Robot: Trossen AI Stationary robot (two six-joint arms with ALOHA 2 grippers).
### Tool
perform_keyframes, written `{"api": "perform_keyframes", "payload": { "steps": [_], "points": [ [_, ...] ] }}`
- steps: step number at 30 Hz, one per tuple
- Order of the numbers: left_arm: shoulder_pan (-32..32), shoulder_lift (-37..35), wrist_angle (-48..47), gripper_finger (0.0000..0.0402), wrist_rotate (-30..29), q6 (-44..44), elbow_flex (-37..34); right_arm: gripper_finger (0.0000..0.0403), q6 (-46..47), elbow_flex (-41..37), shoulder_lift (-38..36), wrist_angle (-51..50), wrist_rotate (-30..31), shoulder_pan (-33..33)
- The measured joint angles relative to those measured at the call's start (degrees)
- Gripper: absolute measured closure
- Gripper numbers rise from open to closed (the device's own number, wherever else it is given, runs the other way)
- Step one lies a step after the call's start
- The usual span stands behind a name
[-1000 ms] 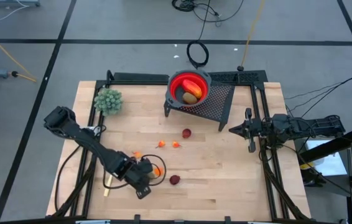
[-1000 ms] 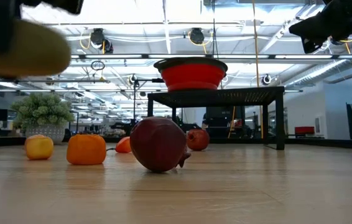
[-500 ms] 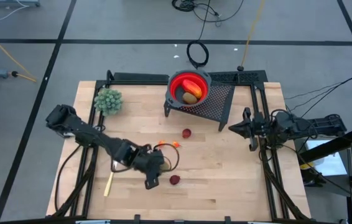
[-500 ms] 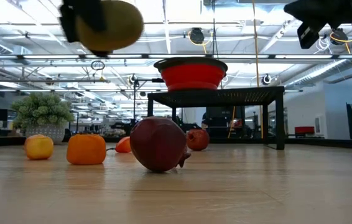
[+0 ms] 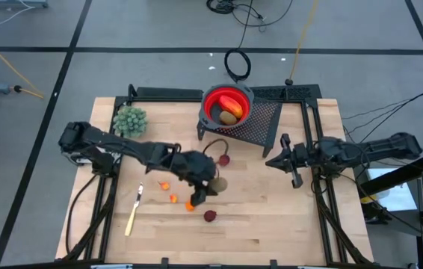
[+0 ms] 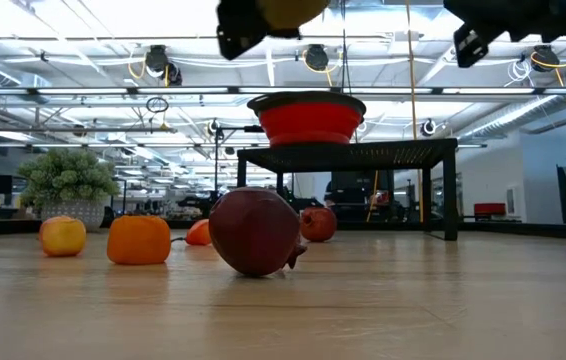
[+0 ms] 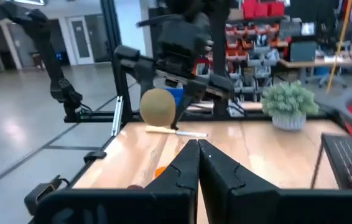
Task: Pick & Place Fruit
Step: Put the kiwi into the red strainer bowl on the shelf
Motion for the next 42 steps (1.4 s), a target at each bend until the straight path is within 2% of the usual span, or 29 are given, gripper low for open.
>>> {"api": "perform_keyframes", "payload": {
  "steps": [8,13,21,31,38,42],
  "points": [
    [6.13,0.00,1.44,0.0202,12.23,-5.28,0.00,0.0386,-4.02,0.03,9.81,12.10,-0.59,0.00],
    [8.91,0.00,1.42,0.0202,19.37,-6.72,0.00,0.0359,-4.11,2.77,16.63,13.00,-0.59,0.00],
    [12.19,-0.02,1.38,0.0202,27.40,-10.80,0.00,0.0296,-8.84,12.12,27.63,10.48,-0.59,0.00],
    [12.41,0.00,-2.67,0.0201,28.93,-11.95,0.00,0.0220,-17.02,22.63,34.98,3.54,-2.04,-0.02],
    [12.41,0.00,-2.94,0.0201,28.91,-12.62,0.00,0.0154,-17.64,24.79,38.87,4.47,-6.70,-0.73],
    [12.34,0.00,-2.80,0.0201,28.91,-12.75,0.00,0.0118,-17.64,24.85,41.14,6.60,-6.69,-1.50]
  ]
}}
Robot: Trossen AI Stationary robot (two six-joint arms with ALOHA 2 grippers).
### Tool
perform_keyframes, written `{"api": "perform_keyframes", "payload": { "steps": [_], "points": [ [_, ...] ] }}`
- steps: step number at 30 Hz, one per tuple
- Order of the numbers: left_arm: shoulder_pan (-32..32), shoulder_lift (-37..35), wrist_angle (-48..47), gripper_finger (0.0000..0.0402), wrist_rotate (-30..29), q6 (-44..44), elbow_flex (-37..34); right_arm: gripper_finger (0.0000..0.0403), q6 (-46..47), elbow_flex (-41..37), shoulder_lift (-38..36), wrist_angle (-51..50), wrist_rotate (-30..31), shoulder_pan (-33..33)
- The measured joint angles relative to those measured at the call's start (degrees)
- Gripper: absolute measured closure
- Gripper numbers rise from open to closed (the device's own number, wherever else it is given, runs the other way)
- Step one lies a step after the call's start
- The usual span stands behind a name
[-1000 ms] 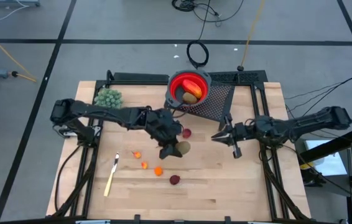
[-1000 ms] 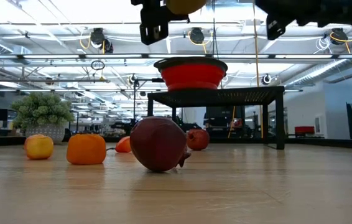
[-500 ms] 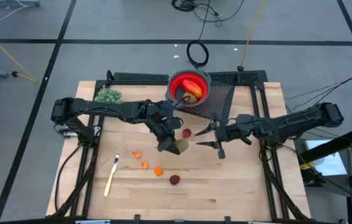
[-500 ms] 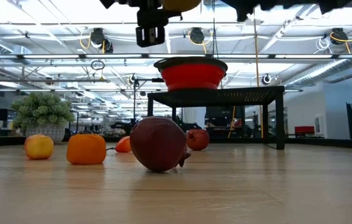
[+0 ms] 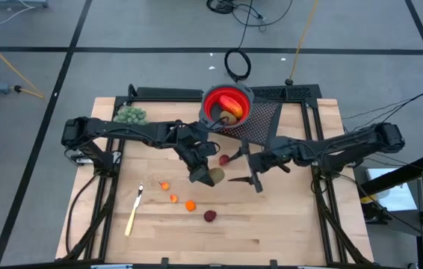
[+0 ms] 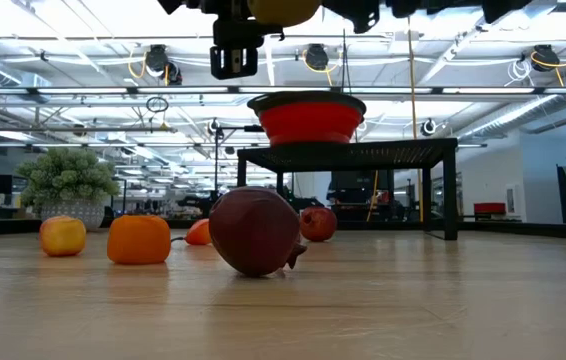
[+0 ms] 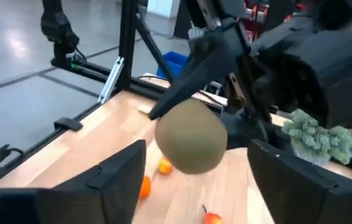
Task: Pick & Place Fruit
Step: Put the kiwi into the red strainer bowl on the shelf
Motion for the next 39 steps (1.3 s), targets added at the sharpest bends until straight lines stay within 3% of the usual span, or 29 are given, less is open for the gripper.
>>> {"api": "perform_keyframes", "payload": {
  "steps": [9,22,29,39],
  "points": [
    [0.00,0.00,-0.02,0.0201,0.07,-1.17,0.00,0.0074,-0.67,0.97,5.38,3.69,-2.86,-0.52],
    [-1.29,0.00,-1.37,0.0201,-0.22,-2.53,-0.04,0.0072,-4.51,9.83,12.78,-1.62,-4.37,-0.91],
    [-1.33,-0.04,-1.26,0.0201,-0.06,-2.30,-0.04,0.0095,-5.15,10.34,13.48,-4.09,-4.18,-0.90],
    [-1.33,-0.04,-1.46,0.0201,-0.17,-2.11,-0.04,0.0157,-3.07,10.34,13.48,-4.21,-4.30,-0.78]
  ]
}}
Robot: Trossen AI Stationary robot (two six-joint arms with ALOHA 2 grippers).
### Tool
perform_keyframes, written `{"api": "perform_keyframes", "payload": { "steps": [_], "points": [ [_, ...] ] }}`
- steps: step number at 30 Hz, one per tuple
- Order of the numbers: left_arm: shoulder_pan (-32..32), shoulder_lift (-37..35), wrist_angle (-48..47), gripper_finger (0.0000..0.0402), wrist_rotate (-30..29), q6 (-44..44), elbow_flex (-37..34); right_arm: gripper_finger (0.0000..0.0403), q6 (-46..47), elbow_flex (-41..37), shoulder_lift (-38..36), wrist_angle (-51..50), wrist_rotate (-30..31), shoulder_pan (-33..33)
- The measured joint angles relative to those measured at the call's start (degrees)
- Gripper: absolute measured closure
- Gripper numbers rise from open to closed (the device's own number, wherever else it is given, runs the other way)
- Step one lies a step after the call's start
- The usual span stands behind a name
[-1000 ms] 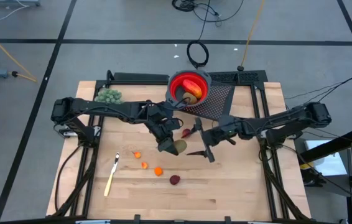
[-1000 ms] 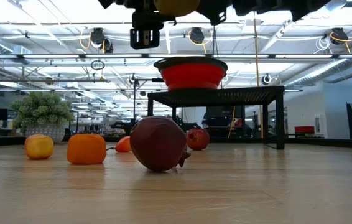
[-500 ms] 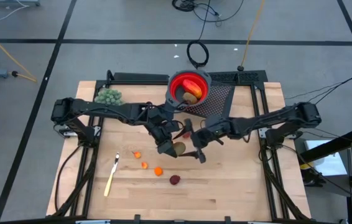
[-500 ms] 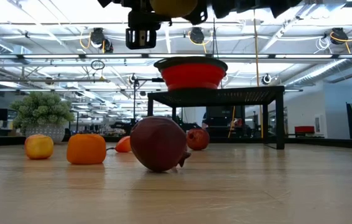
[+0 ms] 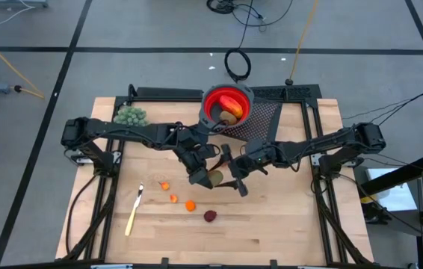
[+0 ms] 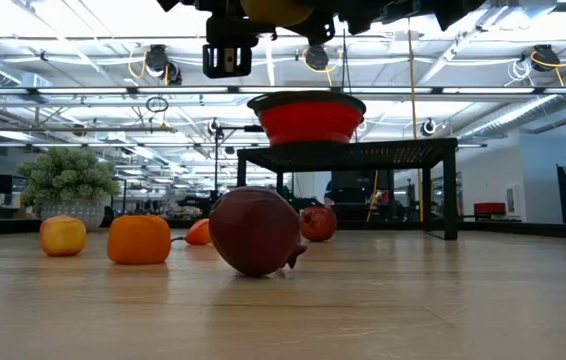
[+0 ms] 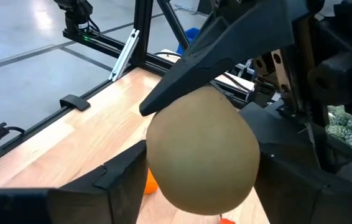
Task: Pick & Place Fruit
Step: Put the kiwi into the red strainer bowl on the shelf
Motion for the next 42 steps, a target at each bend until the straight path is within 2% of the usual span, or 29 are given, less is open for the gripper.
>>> {"api": "perform_keyframes", "payload": {
  "steps": [4,24,28,37,42],
  "points": [
    [-0.02,0.00,0.00,0.0201,-0.01,-0.01,0.00,0.0172,0.16,0.00,0.00,0.09,0.17,0.33],
    [-0.07,0.00,-0.03,0.0196,-2.85,1.47,0.00,0.0180,-0.49,-0.02,-0.11,-0.84,0.56,1.01],
    [0.05,0.00,0.02,0.0166,-3.26,2.50,0.00,0.0181,-0.03,-0.02,-0.47,-1.38,0.60,1.01],
    [0.77,0.02,0.11,0.0070,-3.36,4.57,0.00,0.0181,0.55,-0.02,-0.57,-3.20,0.20,1.07],
    [2.76,0.02,-0.02,0.0036,1.05,4.67,0.00,0.0181,0.56,-0.02,-0.57,-4.26,0.25,1.01]
  ]
}}
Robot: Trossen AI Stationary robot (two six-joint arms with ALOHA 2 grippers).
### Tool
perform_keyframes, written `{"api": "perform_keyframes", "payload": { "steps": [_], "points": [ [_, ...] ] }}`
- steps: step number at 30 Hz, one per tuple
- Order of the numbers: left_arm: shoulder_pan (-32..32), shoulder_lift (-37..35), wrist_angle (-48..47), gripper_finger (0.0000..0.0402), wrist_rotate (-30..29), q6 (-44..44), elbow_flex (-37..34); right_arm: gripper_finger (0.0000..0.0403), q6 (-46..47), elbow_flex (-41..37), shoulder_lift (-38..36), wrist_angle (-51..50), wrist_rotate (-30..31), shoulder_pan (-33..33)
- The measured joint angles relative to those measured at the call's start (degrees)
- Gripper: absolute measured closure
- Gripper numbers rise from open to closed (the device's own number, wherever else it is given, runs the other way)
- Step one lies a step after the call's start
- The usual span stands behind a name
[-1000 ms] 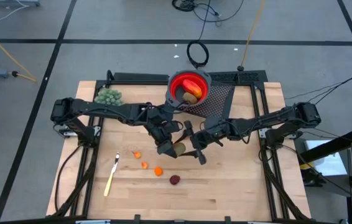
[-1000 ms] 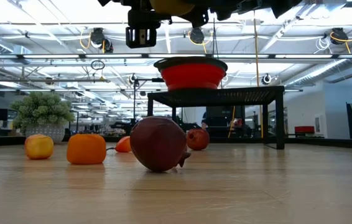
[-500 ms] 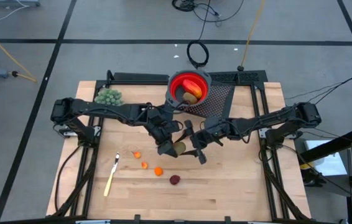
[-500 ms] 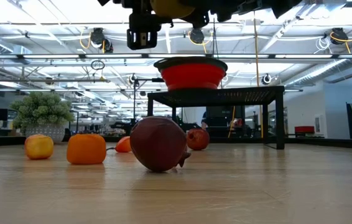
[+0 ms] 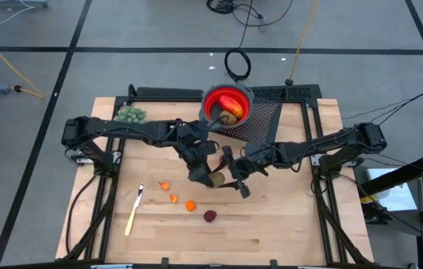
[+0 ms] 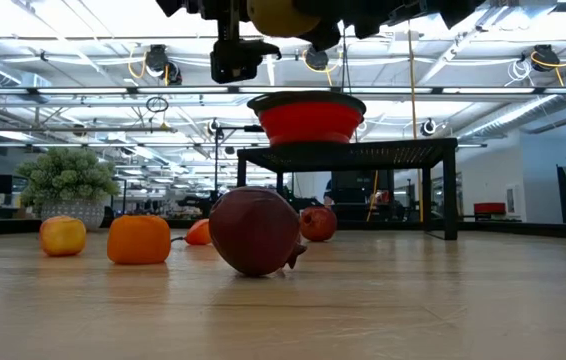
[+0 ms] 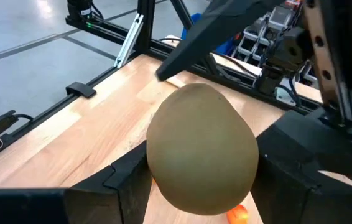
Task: Pick & Place Fruit
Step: Put the kiwi into the red strainer bowl on the shelf
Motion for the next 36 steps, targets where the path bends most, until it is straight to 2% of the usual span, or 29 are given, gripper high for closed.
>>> {"api": "perform_keyframes", "payload": {
  "steps": [6,12,18,23,25,29,36],
  "points": [
    [2.73,0.00,-1.18,0.0027,1.25,0.18,0.00,0.0181,0.00,0.00,0.00,-1.83,0.33,0.00],
    [4.85,0.00,-1.54,0.0041,1.38,3.26,0.00,0.0181,0.00,0.00,-1.18,-4.59,5.19,-0.03],
    [7.04,0.00,-4.54,0.0053,1.21,5.96,0.00,0.0181,0.00,0.00,-5.35,-11.24,7.71,0.00],
    [7.65,0.00,-5.94,0.0049,-1.65,7.19,0.00,0.0181,0.02,0.00,-10.17,-18.12,10.60,0.02],
    [7.65,0.00,-5.92,0.0049,-4.81,6.74,0.00,0.0181,0.03,0.00,-12.25,-21.01,11.98,0.02],
    [6.78,0.02,-5.91,0.0048,-14.80,4.74,0.00,0.0181,1.97,0.00,-16.51,-25.66,15.14,0.02],
    [4.02,0.02,-5.42,0.0048,-26.45,5.04,0.00,0.0181,12.06,0.00,-23.46,-29.05,15.31,0.02]
  ]
}}
